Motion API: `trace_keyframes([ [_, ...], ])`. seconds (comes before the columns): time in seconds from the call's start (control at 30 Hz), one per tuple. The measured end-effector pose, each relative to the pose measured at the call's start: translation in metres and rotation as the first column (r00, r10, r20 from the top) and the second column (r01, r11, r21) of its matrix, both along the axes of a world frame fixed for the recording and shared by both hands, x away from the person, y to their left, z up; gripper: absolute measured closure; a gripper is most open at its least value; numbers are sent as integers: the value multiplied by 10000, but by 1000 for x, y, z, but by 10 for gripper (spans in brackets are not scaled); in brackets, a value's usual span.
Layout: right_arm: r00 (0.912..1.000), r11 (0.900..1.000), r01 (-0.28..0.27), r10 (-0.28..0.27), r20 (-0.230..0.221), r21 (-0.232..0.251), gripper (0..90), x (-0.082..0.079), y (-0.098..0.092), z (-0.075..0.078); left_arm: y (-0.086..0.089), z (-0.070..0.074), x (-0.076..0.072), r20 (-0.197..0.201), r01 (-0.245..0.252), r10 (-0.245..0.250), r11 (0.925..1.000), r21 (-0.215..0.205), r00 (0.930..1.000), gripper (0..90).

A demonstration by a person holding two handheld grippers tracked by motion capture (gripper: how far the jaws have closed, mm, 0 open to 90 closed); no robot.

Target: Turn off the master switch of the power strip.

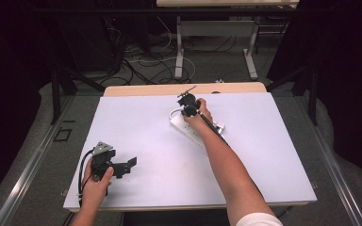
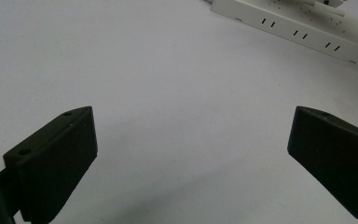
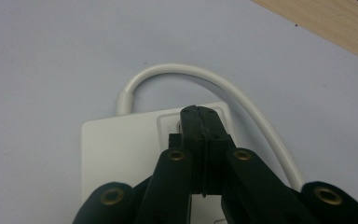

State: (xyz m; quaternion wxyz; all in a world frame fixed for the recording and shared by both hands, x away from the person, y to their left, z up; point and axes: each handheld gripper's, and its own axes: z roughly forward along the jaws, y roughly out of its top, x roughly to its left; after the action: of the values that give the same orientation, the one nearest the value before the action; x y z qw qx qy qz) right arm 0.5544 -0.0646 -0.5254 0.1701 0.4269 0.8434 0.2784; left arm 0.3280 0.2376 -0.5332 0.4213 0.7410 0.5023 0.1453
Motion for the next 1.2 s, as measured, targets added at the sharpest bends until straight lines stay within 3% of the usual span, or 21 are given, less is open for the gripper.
trace_keyframes([
  [0.07,9995,9992,102,-113,293,383,900,0,2,-3,0,0,0,28,39,-39,10000,63,10000,16],
  [0.13,9994,9996,73,-82,328,275,900,0,2,-2,-1,-2,0,96,-86,86,10000,-47,9999,16],
  [0.17,9982,9980,45,-82,586,629,900,1,1,-2,0,-1,0,-27,-46,46,10000,-24,10000,16],
  [0.2,9999,9999,28,-30,-170,-134,899,0,-2,6,1,-1,0,8,-54,54,10000,-3,10000,16],
  [0.23,9995,9986,237,-246,179,478,858,0,-2,2,1,-1,1,-2,-54,54,10000,-13,10000,16],
  [0.27,9998,9989,160,-166,133,431,832,0,-3,4,1,-1,1,4,-98,98,9999,-45,10000,16],
  [0.3,9989,9953,201,-239,392,944,825,0,-4,3,2,-1,1,13,-41,41,10000,87,10000,16],
  [0.33,9996,9985,143,-157,251,521,812,-1,-7,8,2,-2,1,108,-121,120,9999,54,9999,16],
  [0.43,9992,9971,113,-141,366,753,760,-3,-8,14,1,-2,1,115,-210,211,9997,-83,9997,16],
  [0.47,9990,9958,100,-139,428,908,744,-4,-7,15,2,-1,1,27,-66,66,10000,60,10000,16],
  [0.5,9991,9973,30,-62,429,740,728,-6,-9,17,1,-1,1,36,-143,143,9999,-16,9999,16],
  [0.6,9993,9961,22,-56,380,883,695,-10,-9,19,-1,-1,1,121,-155,154,9999,33,9998,16],
  [0.63,9995,9980,-14,-5,302,633,684,-11,-11,21,0,0,0,-18,-24,24,9999,100,10000,16],
  [0.73,9980,9968,-50,0,627,803,641,-14,-13,22,0,0,1,-23,-46,46,9999,101,10000,16],
  [0.9,9992,9964,-52,18,398,849,580,-18,-17,25,-2,-2,1,117,-177,176,9998,19,9998,16],
  [0.93,9999,9962,-15,3,137,875,567,-19,-17,26,-2,-2,2,120,-162,162,9999,48,9998,16],
  [1.03,9999,9965,-48,39,103,833,551,-22,-19,27,-1,-1,2,-15,35,-35,9997,252,10000,16],
  [1.1,9999,9977,-88,81,116,678,532,-24,-20,28,-3,-2,2,66,-86,85,9999,137,9999,16],
  [1.17,9999,9963,-85,74,132,856,522,-26,-22,28,-4,-3,2,106,-74,72,9998,186,9999,16],
  [1.2,9996,9966,-215,198,217,798,512,-26,-24,28,-3,-1,2,-78,98,-96,9996,279,9999,16],
])
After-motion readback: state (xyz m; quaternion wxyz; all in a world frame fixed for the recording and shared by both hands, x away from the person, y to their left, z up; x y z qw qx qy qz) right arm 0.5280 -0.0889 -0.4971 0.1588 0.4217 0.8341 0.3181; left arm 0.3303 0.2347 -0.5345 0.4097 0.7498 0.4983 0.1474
